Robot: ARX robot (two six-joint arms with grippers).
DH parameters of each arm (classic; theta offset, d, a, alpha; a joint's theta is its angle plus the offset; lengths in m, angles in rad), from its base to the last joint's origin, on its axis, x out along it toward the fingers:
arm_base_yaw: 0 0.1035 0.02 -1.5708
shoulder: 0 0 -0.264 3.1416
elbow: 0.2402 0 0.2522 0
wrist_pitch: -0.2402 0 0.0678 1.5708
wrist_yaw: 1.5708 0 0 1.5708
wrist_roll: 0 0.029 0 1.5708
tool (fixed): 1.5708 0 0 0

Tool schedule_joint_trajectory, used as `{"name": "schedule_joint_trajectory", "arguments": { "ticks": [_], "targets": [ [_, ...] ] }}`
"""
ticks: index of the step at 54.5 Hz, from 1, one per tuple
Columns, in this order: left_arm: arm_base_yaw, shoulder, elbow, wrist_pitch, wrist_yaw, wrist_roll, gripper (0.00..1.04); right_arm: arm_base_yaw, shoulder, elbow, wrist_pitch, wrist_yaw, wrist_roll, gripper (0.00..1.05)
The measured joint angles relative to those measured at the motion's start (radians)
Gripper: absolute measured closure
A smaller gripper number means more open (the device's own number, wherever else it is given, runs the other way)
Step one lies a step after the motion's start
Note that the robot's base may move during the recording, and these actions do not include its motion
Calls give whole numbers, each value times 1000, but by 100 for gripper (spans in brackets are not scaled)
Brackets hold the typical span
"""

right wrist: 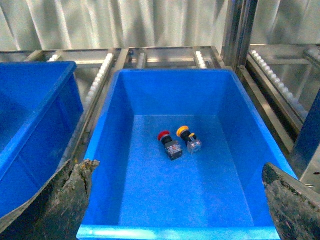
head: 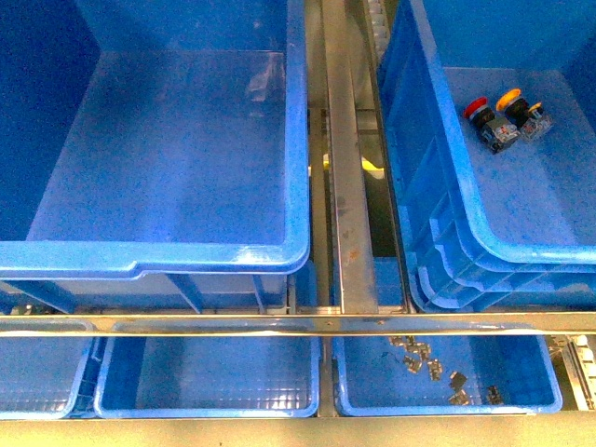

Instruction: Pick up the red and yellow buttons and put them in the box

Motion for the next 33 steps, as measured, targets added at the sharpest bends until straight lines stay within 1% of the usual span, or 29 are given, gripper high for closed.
{"name": "schedule_joint_trajectory", "arguments": {
  "ticks": [33],
  "targets": [
    [0,0,0,0,0,0,8,0,0,0,0,0,0,6]
  ]
}}
